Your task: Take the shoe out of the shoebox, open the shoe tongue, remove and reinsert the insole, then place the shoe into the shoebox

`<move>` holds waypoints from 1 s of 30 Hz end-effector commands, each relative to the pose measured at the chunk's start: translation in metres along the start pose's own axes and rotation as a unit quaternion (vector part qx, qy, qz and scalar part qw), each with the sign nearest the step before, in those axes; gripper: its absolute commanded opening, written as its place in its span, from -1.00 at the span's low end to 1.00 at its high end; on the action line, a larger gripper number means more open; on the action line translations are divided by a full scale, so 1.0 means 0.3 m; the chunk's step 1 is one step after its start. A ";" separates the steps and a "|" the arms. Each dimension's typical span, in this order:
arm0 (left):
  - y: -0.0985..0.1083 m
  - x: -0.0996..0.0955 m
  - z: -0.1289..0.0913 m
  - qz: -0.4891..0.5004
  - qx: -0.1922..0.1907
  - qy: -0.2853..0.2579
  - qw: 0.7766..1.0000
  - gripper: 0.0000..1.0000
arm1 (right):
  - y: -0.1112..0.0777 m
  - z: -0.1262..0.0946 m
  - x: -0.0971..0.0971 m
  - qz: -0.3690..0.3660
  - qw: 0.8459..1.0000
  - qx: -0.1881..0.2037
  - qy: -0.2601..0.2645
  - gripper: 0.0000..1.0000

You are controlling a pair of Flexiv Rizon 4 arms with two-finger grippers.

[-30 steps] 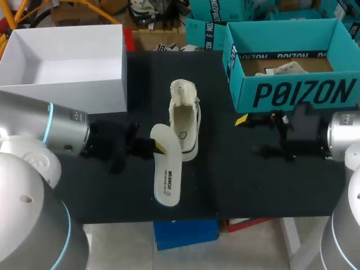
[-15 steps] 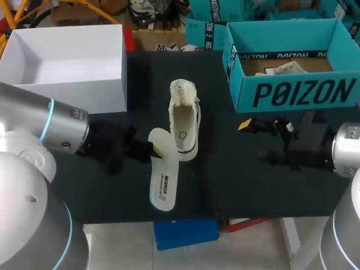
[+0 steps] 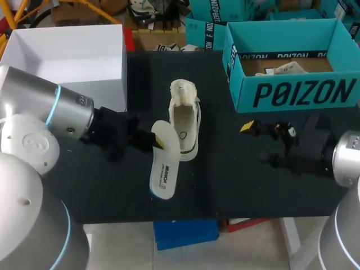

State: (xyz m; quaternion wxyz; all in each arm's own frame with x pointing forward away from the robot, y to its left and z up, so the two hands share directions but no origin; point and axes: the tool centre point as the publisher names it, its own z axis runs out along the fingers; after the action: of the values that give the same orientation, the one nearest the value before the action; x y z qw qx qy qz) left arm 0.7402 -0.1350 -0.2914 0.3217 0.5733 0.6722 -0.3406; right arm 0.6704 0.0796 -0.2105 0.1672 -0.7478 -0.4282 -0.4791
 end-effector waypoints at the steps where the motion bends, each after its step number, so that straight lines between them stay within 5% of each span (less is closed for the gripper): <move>1: 0.031 -0.001 0.051 -0.002 0.005 0.003 1.000 -1.00 | -0.001 0.017 -0.001 -0.001 1.000 -0.029 0.008 1.00; 12: 0.048 0.000 0.064 -0.005 0.007 -0.002 1.000 -1.00 | 0.077 0.034 0.012 -0.018 0.998 0.031 0.046 1.00; 30: 0.121 -0.026 0.097 0.004 0.035 0.019 0.999 -1.00 | 0.092 0.040 0.012 -0.017 0.998 0.043 0.035 1.00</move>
State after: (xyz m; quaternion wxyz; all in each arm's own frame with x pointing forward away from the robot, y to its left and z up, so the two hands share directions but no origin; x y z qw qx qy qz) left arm 0.7632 -0.1524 -0.3036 0.3082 0.5846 0.6628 -0.3521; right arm 0.7096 0.0893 -0.2115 0.1236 -0.7472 -0.4149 -0.5043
